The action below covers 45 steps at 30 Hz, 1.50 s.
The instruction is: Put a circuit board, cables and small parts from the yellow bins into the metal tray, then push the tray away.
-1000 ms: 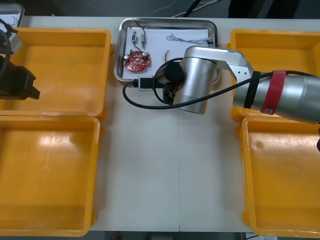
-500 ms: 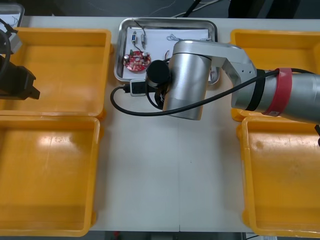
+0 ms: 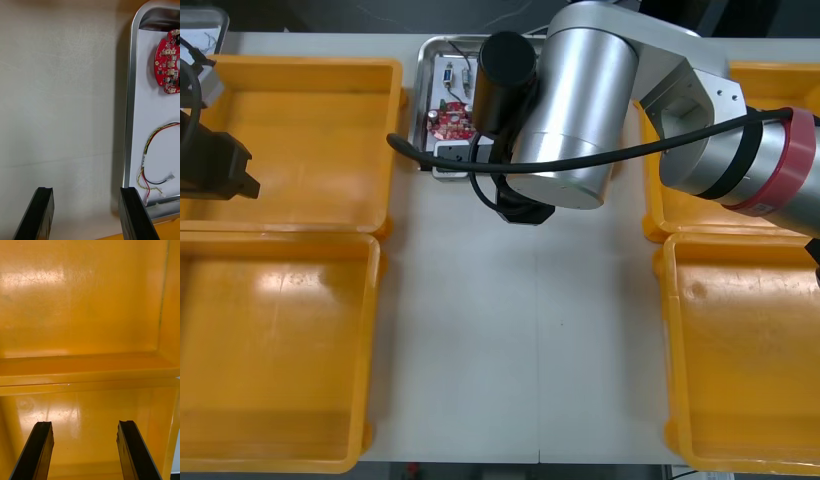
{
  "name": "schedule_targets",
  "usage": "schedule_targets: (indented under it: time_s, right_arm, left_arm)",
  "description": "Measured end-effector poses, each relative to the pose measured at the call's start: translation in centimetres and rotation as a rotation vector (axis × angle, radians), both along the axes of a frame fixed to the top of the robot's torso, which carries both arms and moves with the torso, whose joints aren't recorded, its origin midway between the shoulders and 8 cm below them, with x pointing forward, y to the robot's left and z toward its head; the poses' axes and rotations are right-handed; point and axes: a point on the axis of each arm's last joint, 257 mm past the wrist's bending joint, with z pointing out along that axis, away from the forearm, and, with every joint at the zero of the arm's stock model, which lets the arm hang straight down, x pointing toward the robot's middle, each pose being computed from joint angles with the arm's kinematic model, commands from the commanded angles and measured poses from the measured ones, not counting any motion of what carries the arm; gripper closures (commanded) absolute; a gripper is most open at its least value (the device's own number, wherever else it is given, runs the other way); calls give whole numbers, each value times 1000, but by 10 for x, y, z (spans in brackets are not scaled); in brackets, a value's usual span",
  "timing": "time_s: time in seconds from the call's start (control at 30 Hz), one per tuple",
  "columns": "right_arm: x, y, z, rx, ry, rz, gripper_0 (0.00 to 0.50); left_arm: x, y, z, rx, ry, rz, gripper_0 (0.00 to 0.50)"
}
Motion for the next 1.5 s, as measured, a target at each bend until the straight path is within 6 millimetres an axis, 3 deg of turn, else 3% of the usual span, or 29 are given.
schedule_targets:
  time_s: [0.33,0.53,0.7,0.87,1.13,1.5]
  right_arm:
    - [-25,-28,13,85,108,-94,0]
    - [-41,-56,17,197,198,-288,0]
    - [-55,-88,23,230,215,-341,0]
    - [-67,-125,25,313,238,-517,0]
    - [-81,-160,30,451,263,-673,0]
    - [-117,-234,15,595,265,-962,0]
  left_arm:
    - [0,0,0,0,0,0,0]
    - [0,0,0,0,0,0,0]
    - [0,0,0,0,0,0,0]
    - [0,0,0,0,0,0,0]
    - [0,0,0,0,1,0,0]
    - [0,0,0,1,0,0,0]
